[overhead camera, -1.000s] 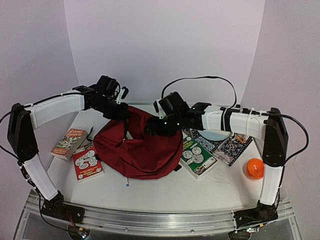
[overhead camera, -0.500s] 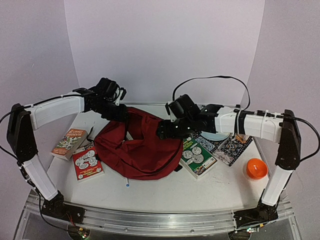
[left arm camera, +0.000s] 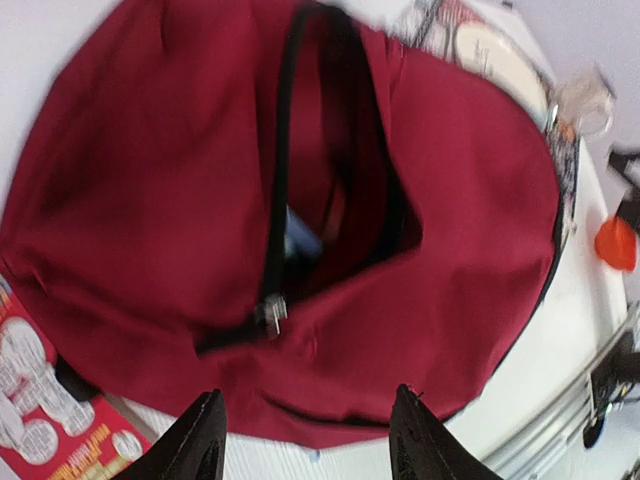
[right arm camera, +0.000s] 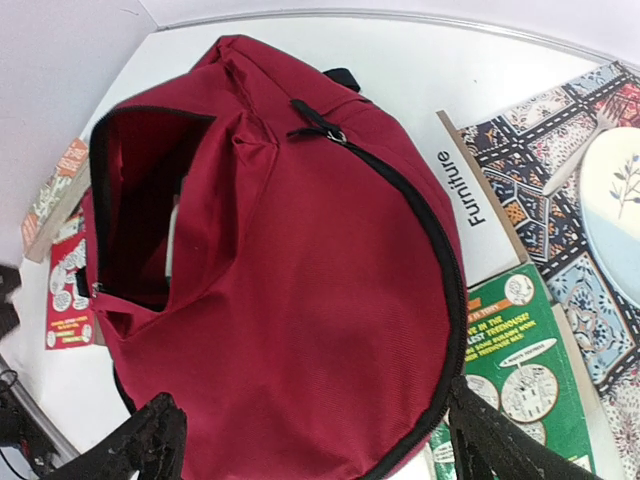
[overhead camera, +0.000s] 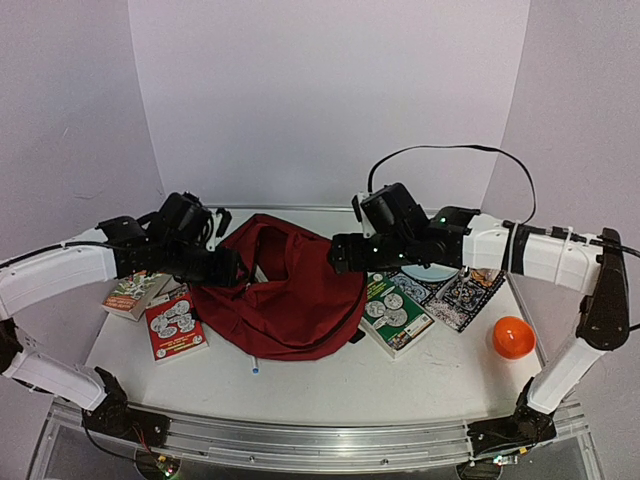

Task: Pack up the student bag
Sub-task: Move the pen to the center of the board, then pick up the pen at the center of the board, then place the pen in the lower front pocket of the bag, then pick up the student bag from the center of the board.

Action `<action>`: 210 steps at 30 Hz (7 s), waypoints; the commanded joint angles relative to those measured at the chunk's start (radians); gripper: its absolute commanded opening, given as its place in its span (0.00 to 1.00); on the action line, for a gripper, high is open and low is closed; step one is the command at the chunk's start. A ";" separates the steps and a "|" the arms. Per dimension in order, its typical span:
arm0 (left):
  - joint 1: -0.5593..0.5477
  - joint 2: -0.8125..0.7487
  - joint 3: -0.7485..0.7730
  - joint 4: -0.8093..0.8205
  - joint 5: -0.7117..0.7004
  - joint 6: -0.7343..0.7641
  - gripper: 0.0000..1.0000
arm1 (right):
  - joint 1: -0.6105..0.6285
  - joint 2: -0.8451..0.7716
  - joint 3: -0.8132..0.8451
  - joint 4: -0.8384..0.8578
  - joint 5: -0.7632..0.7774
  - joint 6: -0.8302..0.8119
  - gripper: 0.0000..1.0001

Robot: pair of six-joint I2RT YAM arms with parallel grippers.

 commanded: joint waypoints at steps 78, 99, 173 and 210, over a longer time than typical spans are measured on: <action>-0.418 0.255 -0.276 -0.130 -0.087 -0.452 0.42 | -0.002 -0.114 -0.105 -0.041 0.179 0.011 0.98; -0.335 0.203 -0.275 -0.098 -0.046 -0.362 0.00 | -0.002 -0.132 -0.116 -0.056 0.205 0.014 0.98; -0.135 0.664 0.538 -0.176 -0.559 0.242 0.27 | -0.004 -0.118 -0.131 -0.060 0.222 0.004 0.98; -0.053 0.143 -0.070 0.065 -0.173 0.117 0.70 | -0.045 0.124 -0.060 -0.035 -0.004 0.087 0.98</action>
